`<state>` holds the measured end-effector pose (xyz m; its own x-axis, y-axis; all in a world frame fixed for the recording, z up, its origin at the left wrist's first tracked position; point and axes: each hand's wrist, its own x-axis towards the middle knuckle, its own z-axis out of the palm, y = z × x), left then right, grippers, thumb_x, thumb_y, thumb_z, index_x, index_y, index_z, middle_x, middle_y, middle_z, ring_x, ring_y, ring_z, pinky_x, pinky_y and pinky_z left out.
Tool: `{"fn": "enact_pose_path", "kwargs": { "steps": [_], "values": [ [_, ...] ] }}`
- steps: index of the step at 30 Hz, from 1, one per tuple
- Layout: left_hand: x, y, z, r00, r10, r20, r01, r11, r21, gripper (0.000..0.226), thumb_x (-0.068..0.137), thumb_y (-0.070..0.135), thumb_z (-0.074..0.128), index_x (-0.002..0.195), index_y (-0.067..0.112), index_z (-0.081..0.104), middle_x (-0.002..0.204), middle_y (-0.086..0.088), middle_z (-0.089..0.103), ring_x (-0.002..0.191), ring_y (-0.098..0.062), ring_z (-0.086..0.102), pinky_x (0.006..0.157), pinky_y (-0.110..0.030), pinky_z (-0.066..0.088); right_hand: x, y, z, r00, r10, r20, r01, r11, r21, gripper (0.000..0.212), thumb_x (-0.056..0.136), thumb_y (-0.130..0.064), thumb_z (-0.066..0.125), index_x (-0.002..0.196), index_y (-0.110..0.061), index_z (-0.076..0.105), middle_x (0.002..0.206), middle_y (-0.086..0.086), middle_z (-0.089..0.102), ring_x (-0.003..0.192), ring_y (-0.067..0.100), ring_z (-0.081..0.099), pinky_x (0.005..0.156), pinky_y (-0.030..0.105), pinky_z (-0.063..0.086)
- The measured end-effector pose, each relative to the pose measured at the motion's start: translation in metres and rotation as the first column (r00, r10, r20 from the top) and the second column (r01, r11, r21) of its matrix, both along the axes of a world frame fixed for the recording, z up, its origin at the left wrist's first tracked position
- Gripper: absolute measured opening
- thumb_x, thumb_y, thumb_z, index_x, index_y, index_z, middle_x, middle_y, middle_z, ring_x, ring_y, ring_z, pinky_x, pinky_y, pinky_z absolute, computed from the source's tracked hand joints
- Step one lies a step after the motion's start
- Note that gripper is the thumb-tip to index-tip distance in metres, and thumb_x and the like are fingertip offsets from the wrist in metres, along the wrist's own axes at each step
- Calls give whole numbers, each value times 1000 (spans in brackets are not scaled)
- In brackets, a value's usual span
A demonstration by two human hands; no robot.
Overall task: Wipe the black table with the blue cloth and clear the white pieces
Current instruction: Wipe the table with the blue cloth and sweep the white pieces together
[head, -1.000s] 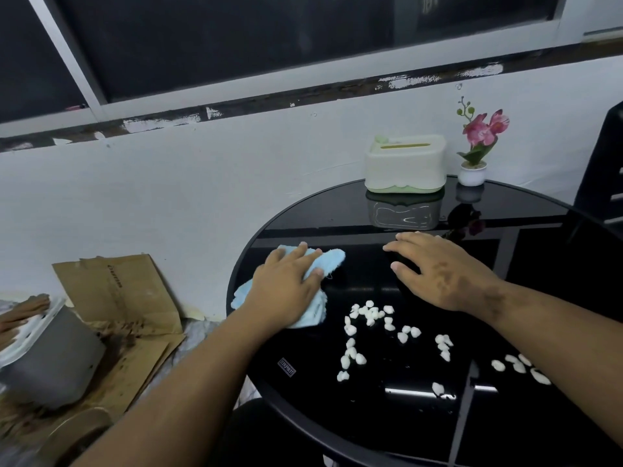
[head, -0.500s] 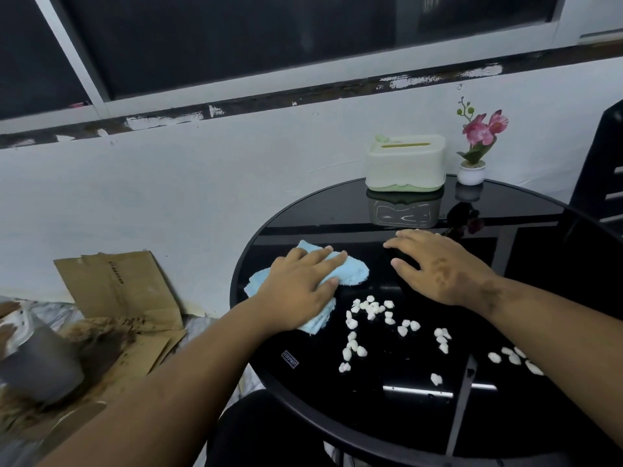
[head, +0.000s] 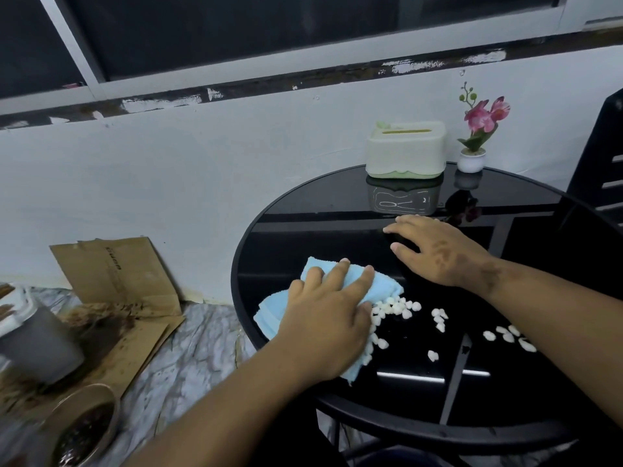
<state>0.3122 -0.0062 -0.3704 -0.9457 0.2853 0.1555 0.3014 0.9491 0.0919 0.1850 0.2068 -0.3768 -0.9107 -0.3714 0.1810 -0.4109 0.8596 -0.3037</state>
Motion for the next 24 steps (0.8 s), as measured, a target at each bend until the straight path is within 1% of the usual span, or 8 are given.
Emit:
{"fn": "enact_pose_path", "kwargs": {
  "steps": [6,10,13,16,17,19,21,24],
  "values": [
    [13,24,-6,991,129,-24,-128,991,44,56,99,47,20,153,36,15,162,0,15,131,-24,25,104,-41,23,-3,2,-1,1000,-1,20,2,999,-40,44,97,-48,43,140,-38,46,156,-6,36,146,14,27,121,43,18],
    [5,10,-6,993,112,-24,-110,992,66,53,100,47,22,152,37,19,162,4,14,133,-22,22,103,-40,22,-3,3,-1,999,-11,51,17,995,-103,44,96,-48,48,139,-38,49,156,-6,36,146,13,27,122,45,16],
    [-14,-10,-6,997,69,-21,-67,993,93,51,100,45,26,151,39,24,161,9,19,131,-20,24,103,-40,23,-2,2,0,998,-18,61,26,992,-127,44,95,-46,51,138,-37,51,156,-6,37,146,13,27,122,44,17],
    [-44,-34,-4,1000,11,-6,-10,995,103,51,98,48,27,148,42,31,157,13,27,129,-20,28,100,-42,25,-2,3,2,996,-32,79,44,986,-158,42,94,-44,55,135,-34,55,152,-9,41,144,11,31,120,37,21],
    [-56,-41,-2,1000,1,3,-1,994,107,53,95,50,25,147,42,33,156,13,30,130,-21,29,101,-42,25,-2,2,3,997,-39,71,51,982,-180,40,94,-43,57,132,-32,58,149,-9,46,141,11,36,117,32,25],
    [-85,-57,0,1000,-4,14,2,993,115,60,89,57,21,145,43,37,154,14,34,130,-23,32,105,-42,27,-2,2,6,997,-55,52,67,966,-249,35,93,-39,60,126,-26,64,138,-8,57,129,10,48,103,21,30],
    [-114,-72,0,999,-33,27,30,995,100,63,86,62,18,143,44,39,153,13,37,133,-23,35,109,-48,27,0,1,9,996,-82,43,92,941,-327,31,93,-34,62,121,-21,67,127,-7,63,120,10,54,96,18,31],
    [-146,-89,0,995,-83,51,80,995,62,58,90,61,20,143,45,37,152,12,40,138,-24,34,112,-50,26,4,2,16,992,-129,17,123,882,-455,26,93,-27,63,116,-17,70,119,-6,67,116,7,56,97,17,33]
  ]
}}
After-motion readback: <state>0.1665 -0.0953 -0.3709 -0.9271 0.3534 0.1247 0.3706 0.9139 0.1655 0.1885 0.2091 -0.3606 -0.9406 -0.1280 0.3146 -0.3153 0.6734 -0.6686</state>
